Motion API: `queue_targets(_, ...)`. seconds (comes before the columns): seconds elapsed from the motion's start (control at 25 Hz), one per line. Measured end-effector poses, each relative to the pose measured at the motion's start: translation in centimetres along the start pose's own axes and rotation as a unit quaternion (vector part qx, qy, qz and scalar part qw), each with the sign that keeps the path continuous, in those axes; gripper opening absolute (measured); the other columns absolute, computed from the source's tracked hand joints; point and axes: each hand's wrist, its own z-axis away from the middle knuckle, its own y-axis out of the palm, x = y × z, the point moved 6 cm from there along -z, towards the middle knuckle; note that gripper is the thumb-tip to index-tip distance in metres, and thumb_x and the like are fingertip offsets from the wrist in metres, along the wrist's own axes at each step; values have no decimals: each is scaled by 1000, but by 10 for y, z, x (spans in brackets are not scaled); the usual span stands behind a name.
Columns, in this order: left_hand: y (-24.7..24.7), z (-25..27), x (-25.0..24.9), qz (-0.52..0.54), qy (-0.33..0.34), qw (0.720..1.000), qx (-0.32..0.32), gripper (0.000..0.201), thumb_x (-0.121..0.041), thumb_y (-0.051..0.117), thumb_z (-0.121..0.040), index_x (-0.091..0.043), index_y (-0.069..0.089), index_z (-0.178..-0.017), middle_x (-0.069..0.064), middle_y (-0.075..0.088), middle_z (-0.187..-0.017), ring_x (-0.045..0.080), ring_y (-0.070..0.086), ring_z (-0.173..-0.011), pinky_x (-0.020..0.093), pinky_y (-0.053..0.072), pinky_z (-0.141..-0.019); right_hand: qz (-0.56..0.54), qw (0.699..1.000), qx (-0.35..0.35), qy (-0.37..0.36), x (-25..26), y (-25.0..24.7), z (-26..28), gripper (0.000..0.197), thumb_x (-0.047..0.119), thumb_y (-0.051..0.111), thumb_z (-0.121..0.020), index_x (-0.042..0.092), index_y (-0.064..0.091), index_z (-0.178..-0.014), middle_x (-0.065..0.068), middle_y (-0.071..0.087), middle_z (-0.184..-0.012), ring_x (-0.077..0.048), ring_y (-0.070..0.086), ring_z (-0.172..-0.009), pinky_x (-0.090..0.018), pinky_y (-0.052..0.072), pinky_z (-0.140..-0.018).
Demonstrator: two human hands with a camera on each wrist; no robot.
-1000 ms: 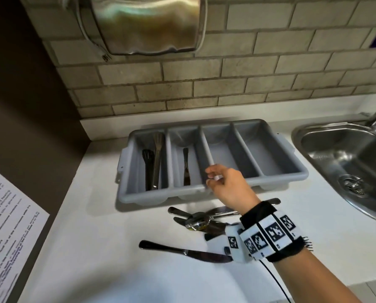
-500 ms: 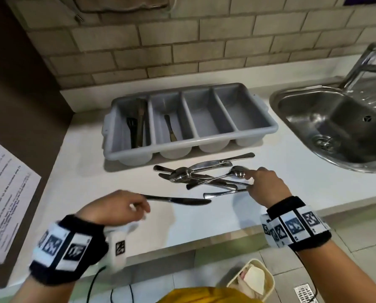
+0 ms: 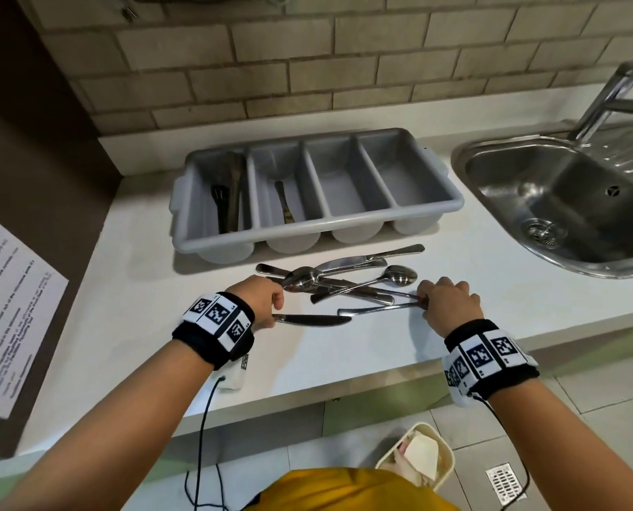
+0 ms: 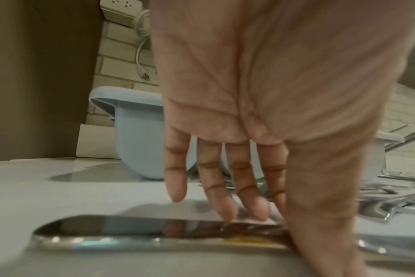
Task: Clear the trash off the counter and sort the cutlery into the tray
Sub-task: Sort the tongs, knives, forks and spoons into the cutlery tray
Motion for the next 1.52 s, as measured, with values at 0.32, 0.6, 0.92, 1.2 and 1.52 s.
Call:
queue_targets(0.32,5,-4,4,48,34,998,21,15,-8,69,-78,-10,68,-93,-11,46,-65,13,48,-79,24,40,-75,-3,1000,-19,-16,3,-2,2,21,19,45,-94,20,54,-113,-8,54,-110,-31,50,-105,-43,41,-92)
queue_targets(0.6,4,0,5,50,70,996,28,21,-9,59,-86,-10,63,-107,-1,51,-94,14,46,-89,22,33,-77,-55,998,-17,-34,9,-7,9,24,11,44,-93,21,63,-102,-7,62,-105,-31,55,-102,-39,38,-90)
queue_targets(0.92,-26,17,4,264,179,946,-57,34,-9,51,-93,-16,57,-126,8,65,-108,12,56,-91,10,41,-74,-210,970,-64,-108,27,-26,19,28,-3,43,-91,4,64,-107,-7,45,-93,-35,57,-93,-28,37,-78)
queue_targets(1.2,-88,26,4,351,172,908,-150,53,-4,43,-94,-24,35,-142,-4,53,-108,12,51,-91,15,42,-74,-452,876,-152,-75,41,-51,25,21,2,37,-95,8,56,-88,-7,58,-70,-18,50,-68,-4,38,-61)
queue_targets(1.52,-124,-46,-1,433,14,893,-120,46,6,32,-92,-12,50,-130,14,54,-111,13,52,-64,27,51,-51,-602,794,-87,-20,54,-56,-8,32,1,37,-93,16,52,-69,-7,52,-59,-23,49,-60,-29,41,-60)
